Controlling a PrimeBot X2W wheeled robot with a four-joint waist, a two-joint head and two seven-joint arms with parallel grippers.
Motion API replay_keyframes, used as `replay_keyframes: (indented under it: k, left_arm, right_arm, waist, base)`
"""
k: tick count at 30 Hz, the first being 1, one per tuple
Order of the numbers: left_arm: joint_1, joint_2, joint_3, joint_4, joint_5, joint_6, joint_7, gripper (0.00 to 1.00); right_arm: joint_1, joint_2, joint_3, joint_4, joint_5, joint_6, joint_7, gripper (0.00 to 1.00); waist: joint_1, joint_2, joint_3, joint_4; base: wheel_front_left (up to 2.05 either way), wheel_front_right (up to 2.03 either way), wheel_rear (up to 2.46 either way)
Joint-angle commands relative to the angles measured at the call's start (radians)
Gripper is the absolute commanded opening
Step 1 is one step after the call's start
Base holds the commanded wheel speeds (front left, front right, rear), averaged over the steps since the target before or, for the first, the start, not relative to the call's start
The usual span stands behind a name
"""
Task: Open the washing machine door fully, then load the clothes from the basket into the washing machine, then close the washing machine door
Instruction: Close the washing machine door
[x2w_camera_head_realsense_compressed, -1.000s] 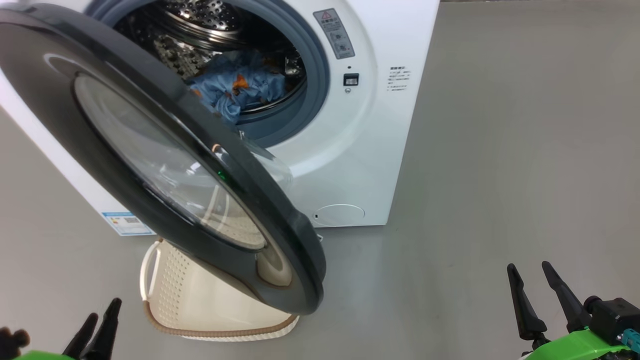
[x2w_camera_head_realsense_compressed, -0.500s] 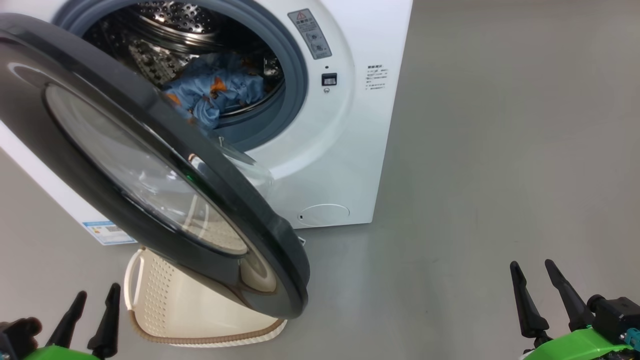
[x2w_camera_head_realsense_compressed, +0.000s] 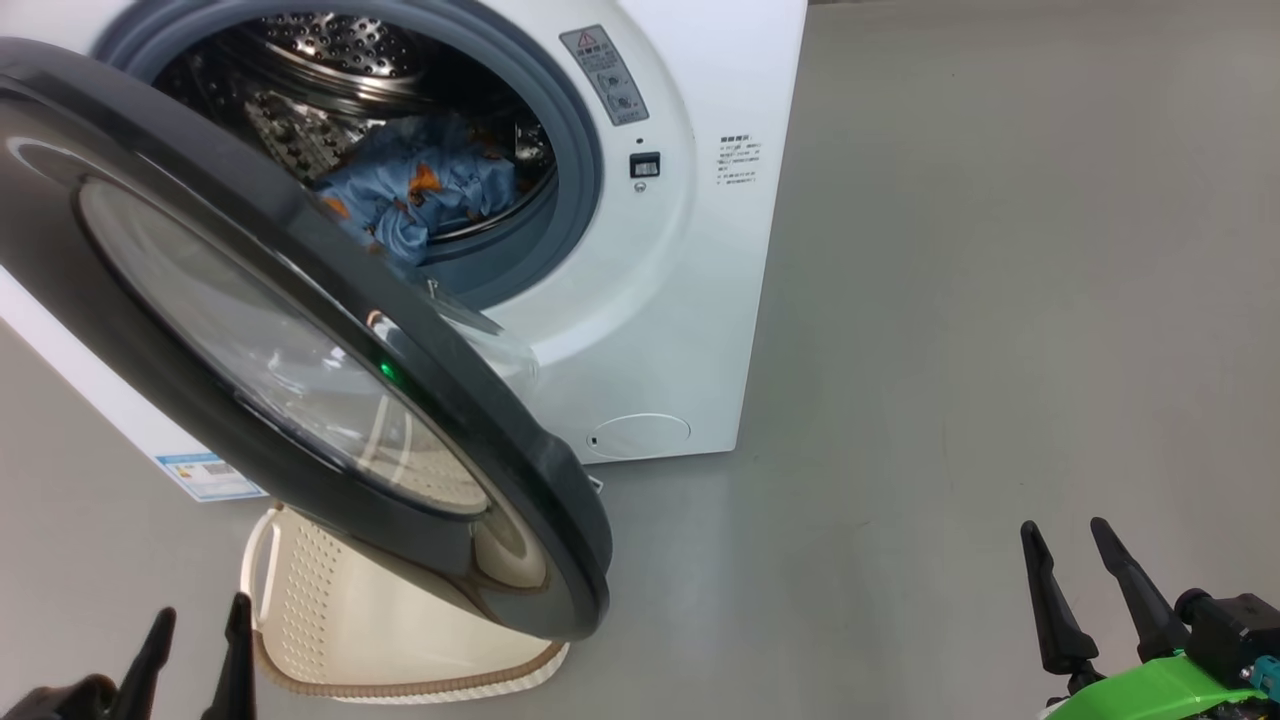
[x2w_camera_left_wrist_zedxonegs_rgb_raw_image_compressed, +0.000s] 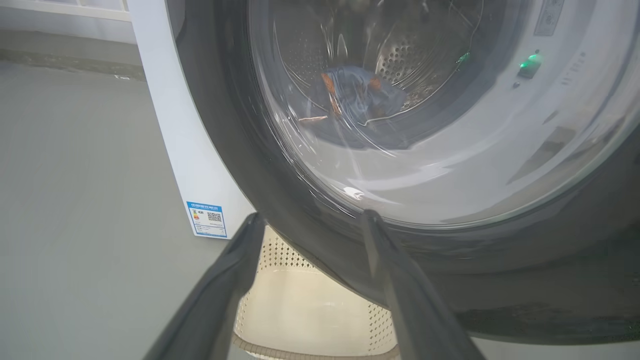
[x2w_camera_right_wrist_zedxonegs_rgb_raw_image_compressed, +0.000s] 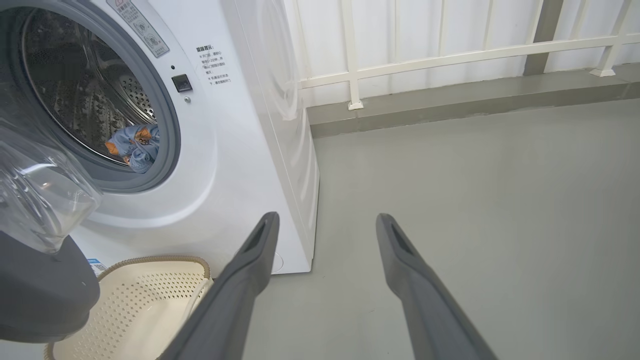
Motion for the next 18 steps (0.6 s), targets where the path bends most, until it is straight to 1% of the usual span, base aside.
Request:
replay_keyframes:
  k: [1, 6, 15, 16, 17, 18]
  left_arm:
    - [-0.01, 0.013, 0.05, -0.016, 0.028, -0.002, -0.01, 1.0]
    - [-0.003, -0.003, 0.063, -0.017, 0.051, -0.002, -0.01, 1.0]
    - [0.001, -0.004, 0.068, -0.027, 0.049, -0.002, -0.01, 1.0]
    - [0.001, -0.006, 0.071, -0.03, 0.049, -0.002, -0.01, 1.0]
    - [0.003, -0.008, 0.073, -0.031, 0.048, -0.002, -0.01, 1.0]
    - [0.003, -0.008, 0.073, -0.031, 0.048, -0.002, -0.01, 1.0]
  right_arm:
    - [-0.009, -0.011, 0.02, -0.022, 0.009, 0.002, -0.005, 1.0]
    - [-0.009, -0.012, 0.022, -0.022, 0.009, 0.002, -0.005, 1.0]
    - [-0.012, -0.013, 0.029, -0.025, 0.009, 0.002, -0.005, 1.0]
    - [-0.014, -0.013, 0.031, -0.026, 0.01, 0.002, -0.005, 0.5]
    - [-0.016, -0.012, 0.034, -0.029, 0.01, 0.002, -0.005, 0.39]
    - [-0.016, -0.012, 0.034, -0.029, 0.01, 0.002, -0.005, 0.39]
  waist:
    - [0.0, 0.0, -0.002, 0.0]
    - [0.0, 0.0, -0.005, 0.002]
    - [0.0, 0.0, -0.015, 0.008]
    - [0.0, 0.0, -0.016, 0.008]
    - [0.0, 0.0, -0.02, 0.009]
    - [0.0, 0.0, -0.02, 0.009]
  base:
    - [0.0, 0.0, 0.0]
    - [0.0, 0.0, 0.0]
    - [0.0, 0.0, 0.0]
    - [0.0, 0.0, 0.0]
    - [0.0, 0.0, 0.0]
    - [0.0, 0.0, 0.0]
